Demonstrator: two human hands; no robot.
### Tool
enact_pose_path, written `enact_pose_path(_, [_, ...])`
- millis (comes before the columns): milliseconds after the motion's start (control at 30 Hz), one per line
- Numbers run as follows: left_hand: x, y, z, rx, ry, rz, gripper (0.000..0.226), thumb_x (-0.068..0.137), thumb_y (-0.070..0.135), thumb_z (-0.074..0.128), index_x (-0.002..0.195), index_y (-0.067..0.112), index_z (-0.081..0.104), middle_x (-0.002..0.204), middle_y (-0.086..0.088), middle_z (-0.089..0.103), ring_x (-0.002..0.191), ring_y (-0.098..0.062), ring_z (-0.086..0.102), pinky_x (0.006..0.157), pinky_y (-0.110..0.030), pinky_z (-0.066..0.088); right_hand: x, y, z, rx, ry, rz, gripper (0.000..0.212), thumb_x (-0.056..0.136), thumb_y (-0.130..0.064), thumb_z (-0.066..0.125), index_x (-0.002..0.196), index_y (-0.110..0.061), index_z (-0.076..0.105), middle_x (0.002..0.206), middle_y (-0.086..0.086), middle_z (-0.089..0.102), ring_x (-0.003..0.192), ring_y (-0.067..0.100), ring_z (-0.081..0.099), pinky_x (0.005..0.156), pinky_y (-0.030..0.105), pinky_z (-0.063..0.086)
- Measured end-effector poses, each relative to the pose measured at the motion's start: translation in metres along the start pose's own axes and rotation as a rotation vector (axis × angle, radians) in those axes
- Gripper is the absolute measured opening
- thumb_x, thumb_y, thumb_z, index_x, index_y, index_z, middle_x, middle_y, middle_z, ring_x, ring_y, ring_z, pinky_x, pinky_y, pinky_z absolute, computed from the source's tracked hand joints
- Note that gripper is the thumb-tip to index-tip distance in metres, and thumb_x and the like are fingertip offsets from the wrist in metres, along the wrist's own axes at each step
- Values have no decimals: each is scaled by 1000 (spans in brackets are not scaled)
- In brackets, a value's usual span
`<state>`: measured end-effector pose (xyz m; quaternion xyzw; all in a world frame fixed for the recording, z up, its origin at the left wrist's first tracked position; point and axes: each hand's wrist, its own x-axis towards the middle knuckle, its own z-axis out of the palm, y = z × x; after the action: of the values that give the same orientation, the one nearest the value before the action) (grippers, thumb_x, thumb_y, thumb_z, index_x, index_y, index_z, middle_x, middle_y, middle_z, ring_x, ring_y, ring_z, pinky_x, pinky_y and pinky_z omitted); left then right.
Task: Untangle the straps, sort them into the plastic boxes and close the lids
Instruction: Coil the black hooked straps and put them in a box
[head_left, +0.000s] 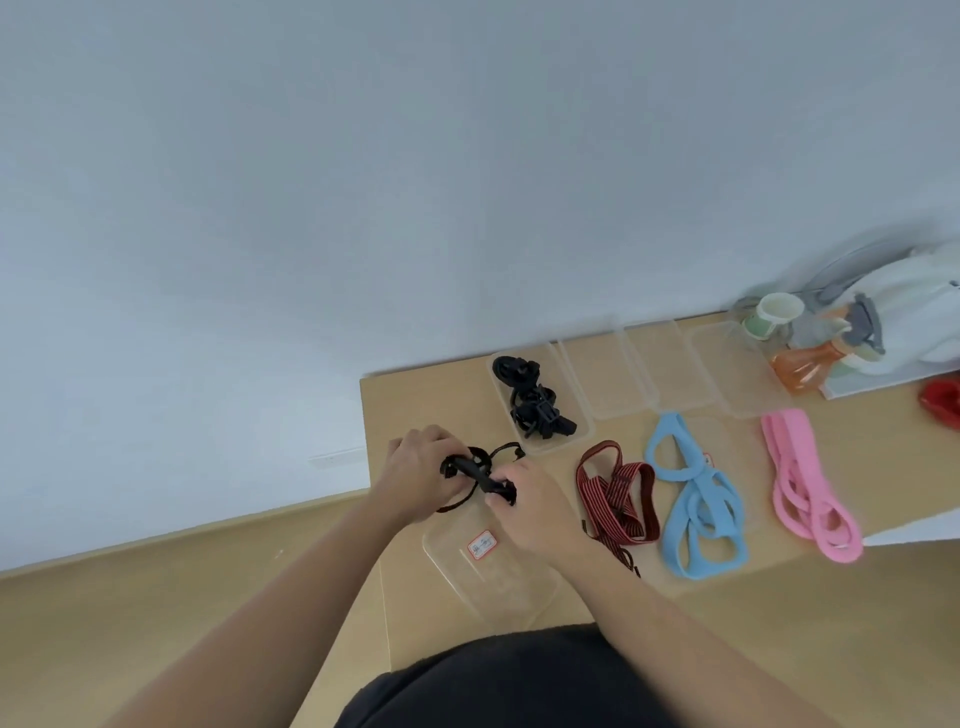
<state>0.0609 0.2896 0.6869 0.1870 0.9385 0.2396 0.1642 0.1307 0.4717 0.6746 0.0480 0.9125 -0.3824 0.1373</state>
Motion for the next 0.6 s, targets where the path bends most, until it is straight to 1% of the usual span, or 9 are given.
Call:
enact_pose_path(67, [3,1,-5,87,-16,88,24,92,44,68,115,37,71,125,13,59,114,-16,51,106,-38,32,-3,-5,-2,52,54,21,7,93,-25,66,99,-24,63,101,-4,57,86,4,53,74,11,40])
enact_pose_path(100, [3,0,-7,120,-22,112,25,92,46,67,115,37,72,125,13,58,115,-17,48,105,-38,31,-5,-8,-4,80,85,37,7,93,-25,65,99,-23,62,99,-5,59,86,4,54,75,12,41])
enact_pose_path(167, [3,-2,-15,121,-15,140,27,92,50,67,114,36,75,119,10,54,111,-18,44,99,-36,35,-8,-12,-8,126,148,78,11,94,-26,65,104,-23,62,95,-8,61,88,7,58,79,21,46])
enact_pose_path(200, [3,-3,-20,63,-16,135,27,92,49,67,112,34,76,114,8,53,107,-17,44,95,-35,39,-10,-13,-10,142,168,101,13,94,-26,65,105,-26,60,94,-12,61,89,7,59,80,22,47])
enact_pose_path(267, [0,-3,-31,-152,-20,62,25,92,45,70,109,28,77,105,5,53,97,-15,49,83,-29,44,-13,-13,-12,137,179,129,16,94,-25,65,106,-33,57,97,-17,61,92,4,58,82,20,44])
enact_pose_path(367, [-8,4,-46,-428,13,-63,18,94,42,69,102,27,76,94,7,61,79,-11,54,70,-25,42,-16,-8,-7,61,144,168,22,96,-25,64,118,-24,62,109,-15,59,102,3,53,89,19,40])
enact_pose_path(467, [-17,10,-59,-685,39,-126,16,97,35,67,99,21,75,66,18,61,60,-3,49,65,-22,42,-17,-4,-2,5,117,189,21,95,-23,64,116,-19,65,115,-7,64,108,11,59,92,24,44])
enact_pose_path(500, [-19,12,-64,-751,53,-133,14,97,32,68,99,20,75,63,17,61,58,-4,49,64,-23,44,-18,-4,-2,-28,105,188,20,95,-22,63,115,-18,65,116,-5,65,110,14,60,92,25,44])
enact_pose_path(600, [-24,20,-84,-866,114,-109,8,97,24,70,100,17,74,76,1,67,64,-11,56,66,-30,50,-20,-8,-3,-221,71,160,25,94,-25,62,119,-19,64,121,-2,63,109,19,61,89,27,44])
